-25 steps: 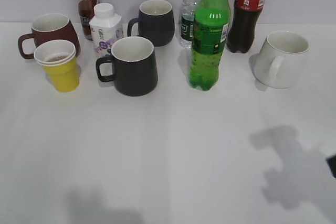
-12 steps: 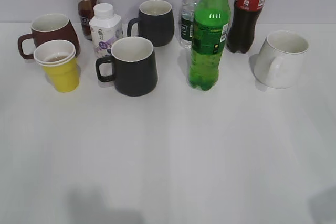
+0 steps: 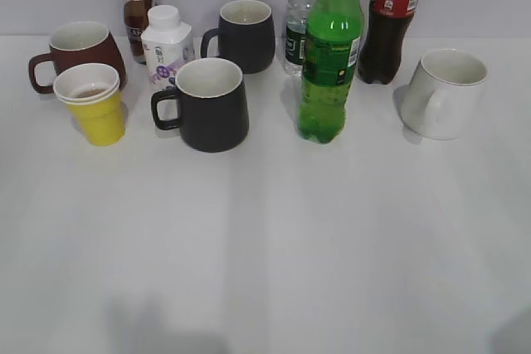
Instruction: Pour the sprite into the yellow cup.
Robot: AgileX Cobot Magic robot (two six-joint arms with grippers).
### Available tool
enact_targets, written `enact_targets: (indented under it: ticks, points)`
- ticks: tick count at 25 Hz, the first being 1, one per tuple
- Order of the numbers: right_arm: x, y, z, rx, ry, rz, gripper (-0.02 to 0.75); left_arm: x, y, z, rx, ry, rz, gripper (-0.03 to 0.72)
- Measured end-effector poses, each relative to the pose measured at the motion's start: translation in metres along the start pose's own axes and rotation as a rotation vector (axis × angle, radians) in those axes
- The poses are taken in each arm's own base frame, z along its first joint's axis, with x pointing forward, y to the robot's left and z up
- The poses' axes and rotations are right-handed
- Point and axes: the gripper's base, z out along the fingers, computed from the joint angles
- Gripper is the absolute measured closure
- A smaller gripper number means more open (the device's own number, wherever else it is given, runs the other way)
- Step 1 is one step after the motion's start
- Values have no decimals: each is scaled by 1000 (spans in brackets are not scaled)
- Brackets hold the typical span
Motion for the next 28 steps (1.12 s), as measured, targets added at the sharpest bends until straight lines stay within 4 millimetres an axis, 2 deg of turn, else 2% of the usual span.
enact_targets:
  ticks: [17,21,28]
  points:
    - [0,0,0,6,1,4,149,0,0,0,2,0,3,155]
    - [0,-2,0,123,12,81,149,3,0,-5,-20,-36,-12,155]
    - [5,-1,-9,318,-32,188,149,18,-2,-26,-187,-179,-114,155]
